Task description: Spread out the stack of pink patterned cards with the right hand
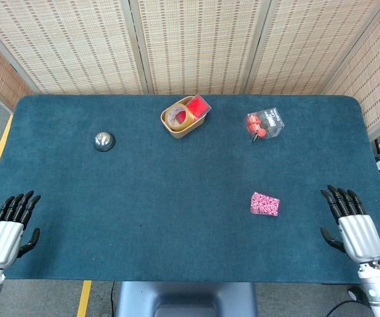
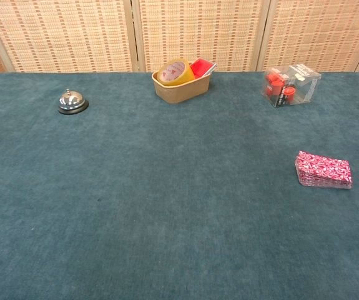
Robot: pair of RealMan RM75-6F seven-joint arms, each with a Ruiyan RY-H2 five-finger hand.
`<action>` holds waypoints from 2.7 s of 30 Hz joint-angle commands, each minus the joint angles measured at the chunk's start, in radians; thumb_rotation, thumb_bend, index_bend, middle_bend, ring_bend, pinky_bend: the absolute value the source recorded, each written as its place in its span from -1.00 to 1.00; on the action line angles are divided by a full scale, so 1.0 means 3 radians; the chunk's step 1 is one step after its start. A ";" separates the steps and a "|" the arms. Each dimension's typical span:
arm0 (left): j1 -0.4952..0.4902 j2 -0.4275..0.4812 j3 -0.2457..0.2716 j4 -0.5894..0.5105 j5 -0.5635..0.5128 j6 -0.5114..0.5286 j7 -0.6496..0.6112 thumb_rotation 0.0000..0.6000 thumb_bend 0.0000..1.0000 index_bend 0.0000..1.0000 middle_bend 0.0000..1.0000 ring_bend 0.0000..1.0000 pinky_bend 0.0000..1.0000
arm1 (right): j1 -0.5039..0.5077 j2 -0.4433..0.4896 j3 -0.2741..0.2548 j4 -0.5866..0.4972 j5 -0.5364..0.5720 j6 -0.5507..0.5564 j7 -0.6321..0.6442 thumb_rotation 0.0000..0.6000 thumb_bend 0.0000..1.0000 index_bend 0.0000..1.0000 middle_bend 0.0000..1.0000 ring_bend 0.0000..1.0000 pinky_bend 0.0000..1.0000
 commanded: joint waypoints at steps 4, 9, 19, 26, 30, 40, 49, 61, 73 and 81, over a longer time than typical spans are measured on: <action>-0.0016 0.0006 -0.0004 -0.0029 -0.0022 -0.0043 0.0006 1.00 -0.06 -1.00 -1.00 -1.00 -0.85 | 0.0045 -0.0083 0.0004 0.0042 0.0044 -0.0099 -0.0070 1.00 -0.47 -1.00 -1.00 -1.00 -1.00; -0.0057 0.0025 0.0006 -0.0069 -0.0006 -0.0111 -0.0019 1.00 -0.06 -1.00 -1.00 -1.00 -0.85 | 0.0091 -0.0276 -0.0002 0.0147 0.0101 -0.0219 -0.0125 1.00 -0.47 -1.00 -1.00 -1.00 -1.00; -0.0120 0.0049 0.0029 -0.0053 0.0015 -0.0213 -0.0117 1.00 -0.06 -1.00 -1.00 -1.00 -0.85 | 0.0529 -0.0140 0.0138 -0.0365 0.0490 -0.0990 -0.0755 1.00 -0.47 -0.79 -0.82 -1.00 -1.00; -0.0104 0.0058 0.0048 -0.0015 0.0064 -0.0153 -0.0206 1.00 -0.06 -1.00 -1.00 -1.00 -0.85 | 0.0807 -0.0336 0.0305 -0.0458 0.1143 -0.1348 -0.1269 1.00 -0.47 -0.75 -0.76 -1.00 -1.00; -0.0103 0.0060 0.0053 0.0007 0.0069 -0.0146 -0.0253 1.00 -0.06 -1.00 -1.00 -1.00 -0.85 | 0.0935 -0.0502 0.0363 -0.0355 0.1509 -0.1473 -0.1441 1.00 -0.47 -0.79 -0.76 -1.00 -1.00; -0.0105 0.0083 0.0077 -0.0005 0.0085 -0.0155 -0.0266 1.00 -0.06 -1.00 -1.00 -1.00 -0.85 | 0.1202 -0.0699 0.0379 -0.0268 0.2101 -0.1601 -0.1726 1.00 -0.47 -0.81 -0.76 -1.00 -1.00; -0.0105 0.0088 0.0081 -0.0003 0.0081 -0.0155 -0.0279 1.00 -0.06 -1.00 -1.00 -1.00 -0.85 | 0.1360 -0.0763 0.0348 -0.0235 0.2373 -0.1566 -0.1874 1.00 -0.47 -0.76 -0.73 -1.00 -1.00; -0.0103 0.0093 0.0081 -0.0005 0.0069 -0.0151 -0.0275 1.00 -0.05 -1.00 -1.00 -1.00 -0.85 | 0.1525 -0.0862 0.0278 -0.0199 0.2580 -0.1494 -0.2031 1.00 -0.47 -0.71 -0.70 -1.00 -1.00; -0.0111 0.0107 0.0087 -0.0020 0.0067 -0.0171 -0.0281 1.00 -0.05 -1.00 -1.00 -1.00 -0.85 | 0.1622 -0.0905 0.0203 -0.0225 0.2693 -0.1407 -0.2113 1.00 -0.47 -0.63 -0.63 -1.00 -1.00; -0.0121 0.0092 0.0092 0.0001 0.0069 -0.0189 -0.0275 1.00 -0.05 -1.00 -1.00 -1.00 -0.85 | 0.1689 -0.0965 0.0178 -0.0193 0.2765 -0.1367 -0.2179 1.00 -0.47 -0.58 -0.60 -0.97 -1.00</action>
